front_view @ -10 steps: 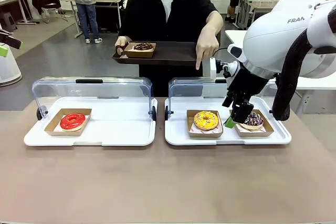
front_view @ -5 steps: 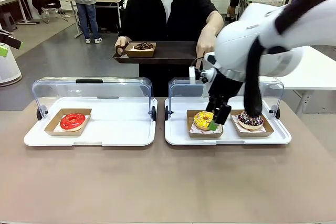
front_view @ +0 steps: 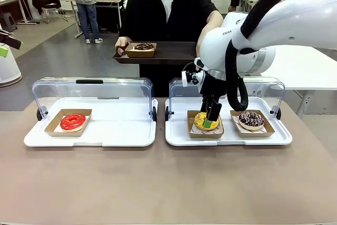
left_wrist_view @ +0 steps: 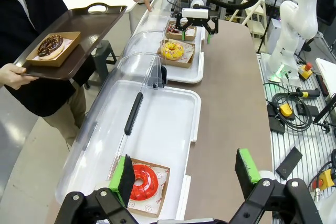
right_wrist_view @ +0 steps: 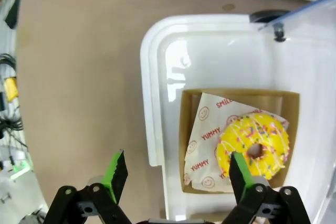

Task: Provide the desired donut to the person.
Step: Pick up and lift the Paper togo box containing the Donut pointed at by the person.

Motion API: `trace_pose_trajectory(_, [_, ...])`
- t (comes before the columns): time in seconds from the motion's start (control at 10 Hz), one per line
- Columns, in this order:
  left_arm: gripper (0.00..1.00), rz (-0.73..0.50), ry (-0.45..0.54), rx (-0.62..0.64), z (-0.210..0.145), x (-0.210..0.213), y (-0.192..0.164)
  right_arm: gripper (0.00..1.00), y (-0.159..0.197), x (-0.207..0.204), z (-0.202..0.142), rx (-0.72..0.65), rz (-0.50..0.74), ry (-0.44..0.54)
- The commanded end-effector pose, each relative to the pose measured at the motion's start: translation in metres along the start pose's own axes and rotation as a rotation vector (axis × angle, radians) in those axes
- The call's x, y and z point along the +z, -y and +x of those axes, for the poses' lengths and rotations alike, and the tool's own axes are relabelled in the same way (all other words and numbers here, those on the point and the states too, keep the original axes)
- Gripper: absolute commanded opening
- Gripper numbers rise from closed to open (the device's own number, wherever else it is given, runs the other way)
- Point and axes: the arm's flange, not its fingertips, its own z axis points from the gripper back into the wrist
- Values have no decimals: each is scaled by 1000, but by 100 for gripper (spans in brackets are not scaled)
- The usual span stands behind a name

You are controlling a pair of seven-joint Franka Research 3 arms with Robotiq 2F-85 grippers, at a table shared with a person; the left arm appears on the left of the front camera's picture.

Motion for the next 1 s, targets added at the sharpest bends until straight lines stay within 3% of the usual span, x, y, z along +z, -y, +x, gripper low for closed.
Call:
trace_pose_trajectory(0.0, [100,1,1,10,0,1,2,100,-11,-2,4,-109,-97,-97])
trace_pose_trajectory(0.1, [100,1,1,10,0,1,2,100,0,0,0,0,0,0])
trace_pose_trajectory(0.5, [100,1,1,10,0,1,2,100,-1,0,3,-20,-24,-25])
trace_pose_trajectory(0.7, [100,1,1,10,0,1,2,100,-11,-3,-12,-72,-141,-80])
trace_pose_trajectory(0.9, [100,1,1,10,0,1,2,100,-14,-6,-26,-86,-145,-79])
